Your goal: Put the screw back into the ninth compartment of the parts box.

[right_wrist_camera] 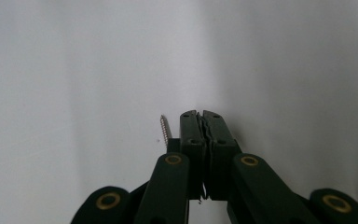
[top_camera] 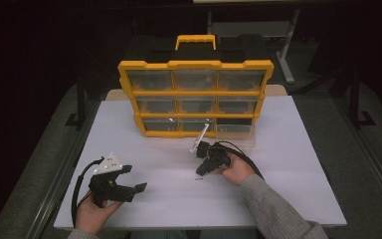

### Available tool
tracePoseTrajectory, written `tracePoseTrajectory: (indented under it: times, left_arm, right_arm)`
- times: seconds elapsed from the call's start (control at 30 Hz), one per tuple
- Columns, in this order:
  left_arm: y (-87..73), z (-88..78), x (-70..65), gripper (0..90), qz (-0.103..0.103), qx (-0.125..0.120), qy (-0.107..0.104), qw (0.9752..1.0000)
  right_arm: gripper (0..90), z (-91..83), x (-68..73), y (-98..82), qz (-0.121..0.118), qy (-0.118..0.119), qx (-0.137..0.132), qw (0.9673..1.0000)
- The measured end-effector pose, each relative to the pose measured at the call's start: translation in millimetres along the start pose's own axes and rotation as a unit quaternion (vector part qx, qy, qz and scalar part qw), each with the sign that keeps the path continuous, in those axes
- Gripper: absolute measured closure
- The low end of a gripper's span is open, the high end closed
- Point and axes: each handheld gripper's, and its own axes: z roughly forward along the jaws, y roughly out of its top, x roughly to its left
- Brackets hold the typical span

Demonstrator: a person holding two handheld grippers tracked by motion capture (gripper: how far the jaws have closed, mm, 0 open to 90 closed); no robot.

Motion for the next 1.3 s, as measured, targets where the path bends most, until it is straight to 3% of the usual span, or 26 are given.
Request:
tracePoseTrajectory:
  times: [0.23, 0.5, 0.63, 0.67, 0.7, 0.83, 1.3]
  left_arm:
    - [0.6, -0.4, 0.1, 17.5, 0.006, 0.001, 0.001, 1.0]
    - [1.3, 0.0, -0.4, 17.5, 0.011, 0.005, 0.002, 0.9999]
    - [1.4, -0.5, -0.4, 17.5, 0.008, 0.004, 0.002, 1.0]
    - [1.3, -0.4, -0.2, 17.5, 0.008, 0.004, 0.002, 1.0]
    - [1.2, -0.3, 0.0, 17.5, 0.007, 0.004, 0.001, 1.0]
    - [1.4, -0.7, -0.1, 17.5, 0.008, 0.004, 0.002, 1.0]
    - [1.6, -0.5, -0.3, 17.5, 0.008, 0.005, 0.003, 1.0]
  right_arm:
    - [87.0, -19.9, -2.3, 3.6, 0.01, 0.0, -0.02, 0.9998]
    - [87.0, -44.5, -5.5, 8.4, 0.005, -0.002, -0.038, 0.9993]
    - [87.0, -55.4, -7.1, 8.6, 0.015, -0.006, -0.04, 0.9991]
    - [87.0, -55.7, -11.9, 9.0, -0.013, -0.006, -0.059, 0.9982]
    - [87.0, -60.3, -8.9, 8.5, 0.019, -0.005, -0.044, 0.9989]
    - [87.0, -73.2, -12.6, 7.3, 0.032, -0.008, -0.05, 0.9982]
    - [87.1, -125.5, -25.5, 1.9, 0.04, -0.034, -0.096, 0.994]
